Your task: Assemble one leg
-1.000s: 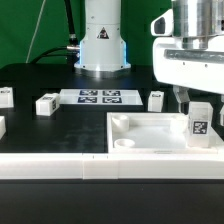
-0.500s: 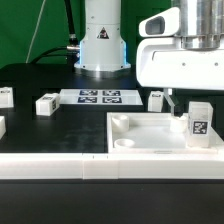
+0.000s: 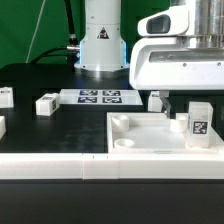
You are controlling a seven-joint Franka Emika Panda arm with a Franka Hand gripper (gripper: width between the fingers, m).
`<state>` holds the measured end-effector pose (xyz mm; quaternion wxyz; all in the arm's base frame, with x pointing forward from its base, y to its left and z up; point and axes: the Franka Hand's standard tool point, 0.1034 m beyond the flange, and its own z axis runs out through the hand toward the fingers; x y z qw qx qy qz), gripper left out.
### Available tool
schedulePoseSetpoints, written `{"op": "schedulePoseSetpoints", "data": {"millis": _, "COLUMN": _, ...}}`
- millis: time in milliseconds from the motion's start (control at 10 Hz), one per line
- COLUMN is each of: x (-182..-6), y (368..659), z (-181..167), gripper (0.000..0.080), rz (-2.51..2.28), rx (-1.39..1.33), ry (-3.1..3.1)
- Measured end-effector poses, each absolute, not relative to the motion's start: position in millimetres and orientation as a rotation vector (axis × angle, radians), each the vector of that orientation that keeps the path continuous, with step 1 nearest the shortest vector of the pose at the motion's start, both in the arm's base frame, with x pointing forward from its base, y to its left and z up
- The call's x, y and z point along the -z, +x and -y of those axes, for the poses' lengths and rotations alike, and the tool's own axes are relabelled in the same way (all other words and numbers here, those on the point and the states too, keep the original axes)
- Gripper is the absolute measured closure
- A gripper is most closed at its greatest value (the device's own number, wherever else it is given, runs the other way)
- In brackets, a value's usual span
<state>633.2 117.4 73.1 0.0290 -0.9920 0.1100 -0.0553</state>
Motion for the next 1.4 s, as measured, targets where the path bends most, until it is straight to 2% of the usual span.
{"op": "schedulePoseSetpoints", "data": {"millis": 200, "x": -73.1, "y": 633, "z": -117, "gripper": 0.0404, "rz": -0.340, "rx": 0.171, "ry": -3.060}}
{"op": "schedulePoseSetpoints", "data": {"millis": 300, "x": -73.1, "y": 633, "z": -117, "gripper": 0.0404, "rz": -0.340, "rx": 0.171, "ry": -3.060}}
{"op": "schedulePoseSetpoints", "data": {"millis": 400, "x": -73.2, "y": 633, "z": -117, "gripper": 0.0509, "rz": -0.343, "rx": 0.171, "ry": -3.060}}
{"op": "schedulePoseSetpoints", "data": {"millis": 700, "x": -73.5, "y": 634, "z": -112, "gripper": 0.0509, "rz": -0.538, "rx": 0.168, "ry": -3.029}}
{"op": "schedulePoseSetpoints", "data": {"millis": 1200, "x": -73.2, "y": 629, "z": -82, "gripper": 0.0495, "rz": -1.255, "rx": 0.168, "ry": -2.866}}
{"op": "schedulePoseSetpoints", "data": {"millis": 1400, "x": -73.3, "y": 628, "z": -76, "gripper": 0.0494, "rz": -1.305, "rx": 0.175, "ry": -2.856}}
